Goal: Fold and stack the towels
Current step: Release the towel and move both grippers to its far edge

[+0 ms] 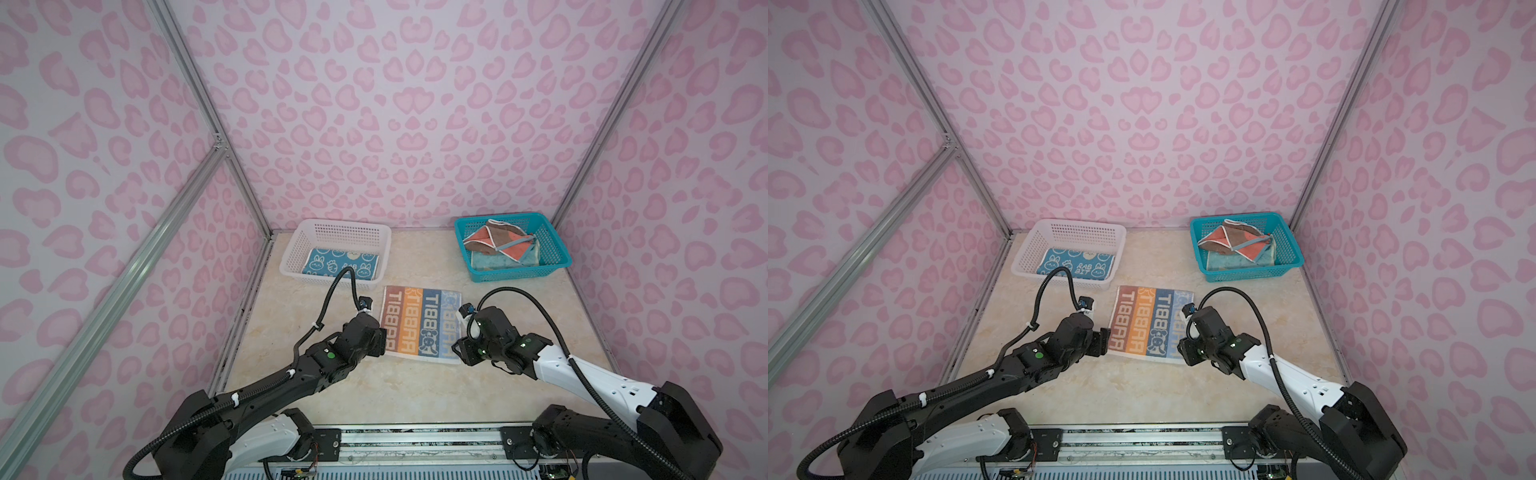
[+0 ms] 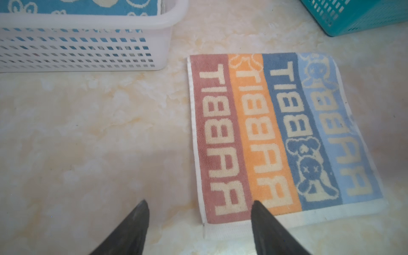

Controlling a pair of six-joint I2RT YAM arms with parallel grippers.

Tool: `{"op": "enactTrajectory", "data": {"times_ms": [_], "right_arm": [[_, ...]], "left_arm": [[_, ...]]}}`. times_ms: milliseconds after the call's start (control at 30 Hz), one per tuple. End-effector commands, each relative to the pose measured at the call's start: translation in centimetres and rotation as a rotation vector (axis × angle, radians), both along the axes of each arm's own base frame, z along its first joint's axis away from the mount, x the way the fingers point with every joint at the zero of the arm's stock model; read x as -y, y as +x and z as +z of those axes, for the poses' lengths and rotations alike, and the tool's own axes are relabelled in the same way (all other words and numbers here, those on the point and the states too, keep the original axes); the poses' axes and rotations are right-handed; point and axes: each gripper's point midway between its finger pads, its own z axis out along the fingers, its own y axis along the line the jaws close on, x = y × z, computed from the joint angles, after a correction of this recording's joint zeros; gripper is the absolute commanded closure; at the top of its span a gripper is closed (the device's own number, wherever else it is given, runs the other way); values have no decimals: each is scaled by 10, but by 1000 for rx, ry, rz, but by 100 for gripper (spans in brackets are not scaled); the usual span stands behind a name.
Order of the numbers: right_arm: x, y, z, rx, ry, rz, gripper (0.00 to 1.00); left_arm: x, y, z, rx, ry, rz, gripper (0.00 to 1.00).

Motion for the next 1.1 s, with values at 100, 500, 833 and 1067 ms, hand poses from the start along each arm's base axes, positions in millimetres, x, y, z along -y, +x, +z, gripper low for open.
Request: {"op": "enactTrajectory", "data": {"times_ms": [100, 500, 833, 1067], "right_arm": [[0, 40, 10, 61, -78, -107, 54], [41, 139, 7, 104, -112, -402, 57], [35, 195, -15, 98, -18, -445, 60], [27, 207, -40, 59, -9, -455, 63]], "left_arm": [[22, 25, 21, 24, 29, -21, 11], [79, 92, 6, -46, 93, -52, 12], [81, 118, -11, -105, 78, -3, 14], [75, 119, -17, -118, 102, -2, 14]]}}
